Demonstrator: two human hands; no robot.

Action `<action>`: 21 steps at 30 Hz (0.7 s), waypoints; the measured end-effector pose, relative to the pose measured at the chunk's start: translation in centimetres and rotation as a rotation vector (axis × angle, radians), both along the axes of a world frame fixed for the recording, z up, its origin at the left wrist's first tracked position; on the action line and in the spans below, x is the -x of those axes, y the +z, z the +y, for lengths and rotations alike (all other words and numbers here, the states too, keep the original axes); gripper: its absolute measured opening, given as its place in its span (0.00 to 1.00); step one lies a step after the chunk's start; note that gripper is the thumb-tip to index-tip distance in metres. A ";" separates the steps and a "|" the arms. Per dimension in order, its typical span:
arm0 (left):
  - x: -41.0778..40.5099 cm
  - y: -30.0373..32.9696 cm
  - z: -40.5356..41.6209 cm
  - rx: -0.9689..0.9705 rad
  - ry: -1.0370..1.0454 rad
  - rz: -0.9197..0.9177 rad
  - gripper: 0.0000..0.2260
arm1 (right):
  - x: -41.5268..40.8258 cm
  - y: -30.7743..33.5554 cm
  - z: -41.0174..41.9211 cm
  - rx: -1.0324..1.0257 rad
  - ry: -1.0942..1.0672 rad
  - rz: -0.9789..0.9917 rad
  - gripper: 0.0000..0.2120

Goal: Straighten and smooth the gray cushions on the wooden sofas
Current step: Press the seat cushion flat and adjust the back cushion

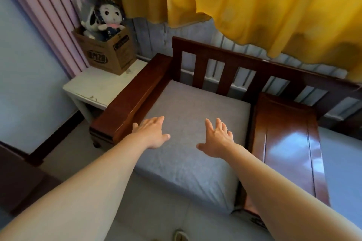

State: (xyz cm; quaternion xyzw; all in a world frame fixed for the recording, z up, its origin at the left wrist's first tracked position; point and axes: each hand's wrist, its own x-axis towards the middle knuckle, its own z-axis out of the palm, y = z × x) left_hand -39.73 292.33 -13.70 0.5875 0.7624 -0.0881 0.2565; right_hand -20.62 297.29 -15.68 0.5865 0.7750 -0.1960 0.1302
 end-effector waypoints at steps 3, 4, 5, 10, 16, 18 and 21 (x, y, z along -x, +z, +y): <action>0.6 -0.1 0.7 -0.025 -0.043 0.010 0.31 | 0.9 -0.3 0.9 -0.015 -0.021 0.014 0.42; 0.8 -0.1 0.9 -0.036 -0.057 0.013 0.32 | 1.2 -0.4 1.0 -0.015 -0.025 0.020 0.42; 1.0 -0.3 1.2 -0.046 -0.073 0.014 0.32 | 1.6 -0.7 1.1 -0.015 -0.031 0.026 0.42; 2.9 -1.9 2.0 -0.006 -0.117 0.012 0.32 | 3.6 -2.4 1.1 0.015 -0.069 0.034 0.43; 5.5 -4.7 3.9 0.032 -0.253 0.023 0.32 | 5.6 -5.0 0.0 0.077 -0.238 0.057 0.46; 6.2 -6.1 4.1 0.035 -0.312 0.004 0.32 | 6.7 -6.4 -1.2 0.092 -0.308 0.063 0.46; 7.4 -9.2 3.5 0.041 -0.384 -0.022 0.33 | 8.6 -9.2 -3.6 0.112 -0.400 0.064 0.46</action>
